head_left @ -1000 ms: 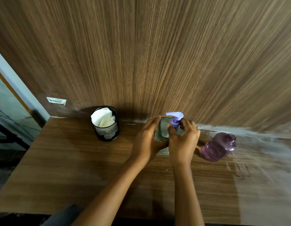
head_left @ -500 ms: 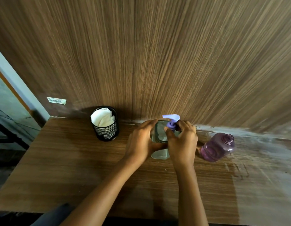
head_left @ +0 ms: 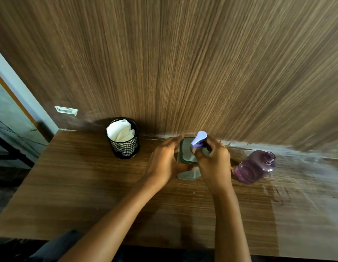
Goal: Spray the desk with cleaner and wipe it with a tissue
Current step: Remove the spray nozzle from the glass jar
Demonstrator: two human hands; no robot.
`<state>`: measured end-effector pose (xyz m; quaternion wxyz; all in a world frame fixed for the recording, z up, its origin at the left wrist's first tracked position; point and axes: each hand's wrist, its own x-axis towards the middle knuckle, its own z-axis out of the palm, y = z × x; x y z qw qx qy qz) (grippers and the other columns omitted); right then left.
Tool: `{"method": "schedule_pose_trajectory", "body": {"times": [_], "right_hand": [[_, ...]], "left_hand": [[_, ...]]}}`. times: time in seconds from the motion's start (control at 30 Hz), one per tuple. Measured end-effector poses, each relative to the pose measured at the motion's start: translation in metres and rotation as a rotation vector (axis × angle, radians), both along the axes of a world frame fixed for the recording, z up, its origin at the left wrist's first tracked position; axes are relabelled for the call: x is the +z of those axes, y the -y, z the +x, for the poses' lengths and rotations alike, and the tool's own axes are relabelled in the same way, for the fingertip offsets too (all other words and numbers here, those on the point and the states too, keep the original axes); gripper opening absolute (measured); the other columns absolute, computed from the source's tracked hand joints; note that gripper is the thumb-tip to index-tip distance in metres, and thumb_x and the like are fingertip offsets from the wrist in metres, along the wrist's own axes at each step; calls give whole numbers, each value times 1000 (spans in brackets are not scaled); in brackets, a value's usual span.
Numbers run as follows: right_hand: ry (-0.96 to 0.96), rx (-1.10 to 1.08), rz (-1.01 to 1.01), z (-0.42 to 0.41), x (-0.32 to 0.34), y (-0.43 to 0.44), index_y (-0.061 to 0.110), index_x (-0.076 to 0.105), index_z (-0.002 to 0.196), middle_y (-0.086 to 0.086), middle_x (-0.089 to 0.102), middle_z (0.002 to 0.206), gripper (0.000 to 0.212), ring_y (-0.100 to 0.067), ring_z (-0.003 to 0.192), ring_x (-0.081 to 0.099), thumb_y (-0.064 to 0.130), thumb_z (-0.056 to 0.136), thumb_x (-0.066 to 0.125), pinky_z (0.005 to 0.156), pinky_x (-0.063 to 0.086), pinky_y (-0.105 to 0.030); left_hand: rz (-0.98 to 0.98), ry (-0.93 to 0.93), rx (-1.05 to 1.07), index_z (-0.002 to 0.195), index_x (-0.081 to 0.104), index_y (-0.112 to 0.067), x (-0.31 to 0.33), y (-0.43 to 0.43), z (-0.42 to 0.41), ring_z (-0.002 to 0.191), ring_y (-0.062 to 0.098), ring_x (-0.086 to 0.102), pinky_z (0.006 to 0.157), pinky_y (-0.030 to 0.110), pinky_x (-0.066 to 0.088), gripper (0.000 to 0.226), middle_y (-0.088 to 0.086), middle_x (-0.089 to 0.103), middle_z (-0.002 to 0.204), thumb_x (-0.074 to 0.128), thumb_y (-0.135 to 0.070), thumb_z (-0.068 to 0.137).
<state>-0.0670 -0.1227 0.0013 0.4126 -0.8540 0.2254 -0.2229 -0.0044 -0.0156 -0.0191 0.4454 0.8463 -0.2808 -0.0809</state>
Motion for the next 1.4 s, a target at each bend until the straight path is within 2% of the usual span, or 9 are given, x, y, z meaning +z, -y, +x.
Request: {"method": "schedule_pose_trajectory", "body": {"times": [0.23, 0.33, 0.53, 0.7, 0.8, 0.93, 1.1, 1.3, 1.4], "right_hand": [[26, 56, 137, -2, 7, -4, 25, 25, 143, -2, 49, 114, 86, -23, 111, 50, -8, 72, 62, 96, 47, -44], [47, -43, 19, 1, 9, -10, 21, 26, 142, 8, 40, 113, 88, -20, 113, 45, 4, 70, 73, 95, 45, -37], [63, -114, -15, 1, 11, -11, 21, 32, 139, -7, 62, 99, 75, -23, 94, 59, 1, 76, 68, 76, 46, -29], [60, -48, 102, -3, 14, -7, 24, 32, 138, 10, 52, 71, 76, 4, 64, 54, -10, 74, 57, 58, 39, -5], [111, -78, 160, -3, 13, -4, 25, 29, 140, 13, 52, 78, 84, 10, 70, 54, -9, 71, 64, 62, 39, -2], [121, -145, 150, -3, 14, -8, 26, 23, 142, 5, 54, 91, 97, -10, 86, 57, 9, 66, 80, 73, 42, -16], [97, -155, 201, -4, 13, -5, 26, 27, 142, 24, 45, 79, 89, 15, 65, 53, 3, 71, 76, 58, 38, 2], [149, -110, 289, -3, 10, -1, 23, 27, 141, 8, 64, 86, 85, -14, 82, 64, -8, 72, 66, 84, 53, -38], [173, -126, 328, -1, 8, -2, 26, 22, 143, 7, 61, 89, 94, -13, 85, 61, -5, 70, 70, 86, 52, -40]], "left_hand": [[25, -19, 9, 132, 49, -17, -5, 3, 0, 116, 19, 58, 93, 32, 47, 83, 3, 55, 135, 82, -31, 56], [17, -25, 15, 130, 49, -21, -5, 2, -1, 113, 20, 61, 91, 39, 51, 82, 1, 56, 133, 77, -37, 54], [26, -51, 12, 132, 47, -19, -5, 1, 0, 114, 16, 59, 91, 32, 48, 84, 2, 55, 134, 78, -34, 56], [36, -73, 15, 134, 44, -22, -6, 2, -1, 114, 14, 59, 93, 36, 50, 98, -1, 54, 135, 67, -56, 44], [37, -72, 16, 134, 43, -23, -9, 2, 0, 114, 13, 59, 92, 39, 51, 101, -2, 55, 134, 65, -61, 42], [36, -58, 8, 135, 43, -20, -10, 1, 0, 119, 14, 55, 96, 35, 48, 93, -1, 53, 136, 74, -49, 51], [44, -53, 7, 136, 41, -22, -9, 0, 0, 121, 13, 53, 97, 36, 47, 93, -2, 51, 138, 80, -45, 54], [47, -65, 1, 136, 41, -23, -10, 1, 1, 119, 12, 55, 97, 36, 48, 95, -2, 51, 138, 82, -47, 54], [54, -70, 1, 136, 40, -23, -11, 2, 1, 119, 13, 55, 96, 38, 49, 98, -2, 50, 139, 80, -52, 51]]}}
